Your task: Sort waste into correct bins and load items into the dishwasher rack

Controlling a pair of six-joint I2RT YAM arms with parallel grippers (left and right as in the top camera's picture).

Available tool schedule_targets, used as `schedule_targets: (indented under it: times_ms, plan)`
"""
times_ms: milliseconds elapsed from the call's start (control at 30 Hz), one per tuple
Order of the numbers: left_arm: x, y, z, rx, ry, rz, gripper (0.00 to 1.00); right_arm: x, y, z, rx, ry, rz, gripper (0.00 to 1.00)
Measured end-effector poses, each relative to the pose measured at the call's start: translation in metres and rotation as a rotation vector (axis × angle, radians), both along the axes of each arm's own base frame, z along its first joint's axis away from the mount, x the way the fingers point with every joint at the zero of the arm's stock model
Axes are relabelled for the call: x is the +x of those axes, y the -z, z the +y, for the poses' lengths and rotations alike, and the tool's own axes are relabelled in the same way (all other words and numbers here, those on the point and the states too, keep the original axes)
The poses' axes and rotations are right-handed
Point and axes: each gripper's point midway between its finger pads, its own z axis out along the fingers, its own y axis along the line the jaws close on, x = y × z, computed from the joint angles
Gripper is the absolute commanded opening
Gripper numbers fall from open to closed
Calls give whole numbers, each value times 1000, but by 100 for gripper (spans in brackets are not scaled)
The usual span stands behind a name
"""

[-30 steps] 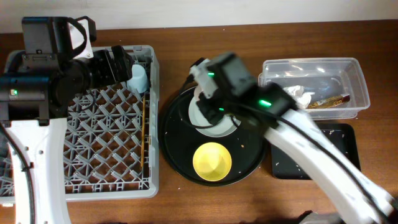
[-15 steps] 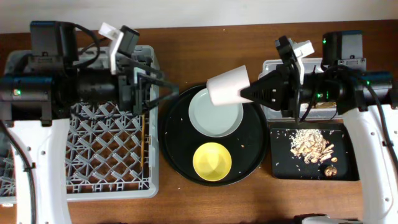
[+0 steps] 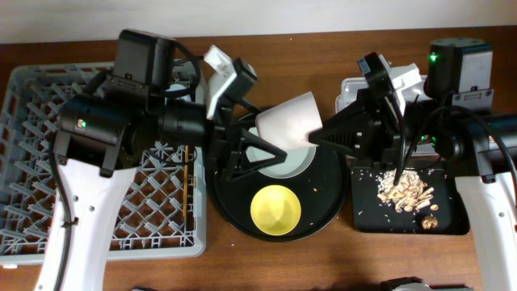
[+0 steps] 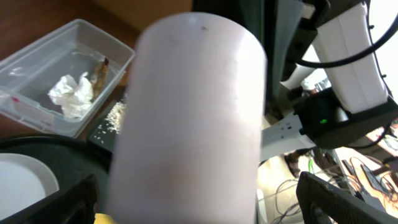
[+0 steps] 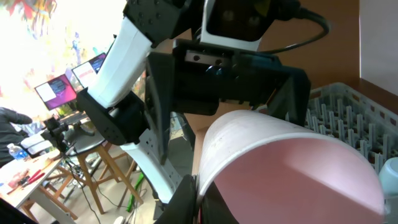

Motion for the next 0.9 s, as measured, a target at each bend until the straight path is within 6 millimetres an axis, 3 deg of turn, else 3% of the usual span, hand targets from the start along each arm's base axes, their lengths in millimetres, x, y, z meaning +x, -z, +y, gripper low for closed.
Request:
schedule_targets:
  times_ms: [233,267,300,333,500,533,567,600,700,800,900]
  plan:
    - [-8,-3,-8,-18,41,-7,54,-7,-7,-1,30,-35,12,4]
    - [-8,-4,-8,-21,43,-10,50,-7,-7,-1,31,-35,14,11]
    - [-8,-4,-8,-22,44,-11,49,-7,-7,-1,31,-35,13,31]
    - [-8,-4,-8,-25,46,-10,48,-7,-7,-1,31,-35,13,37]
    - [-10,-8,-5,-47,54,7,48,0,-6,-3,20,-6,-11,45]
    - [-6,-7,0,-46,35,22,48,5,-6,-7,20,14,-22,40]
    - [-5,-7,1,-47,29,24,48,8,-7,-10,21,28,-41,27]
    - [-5,-7,1,-47,29,24,47,13,-9,-15,23,47,-78,4]
    - [-5,-7,2,-48,29,27,46,22,-5,-18,8,80,-58,4]
    - [-6,-9,2,-56,35,28,46,32,13,-7,-39,82,22,4]
    - [-6,-9,2,-60,37,24,42,21,25,9,-64,26,102,4]
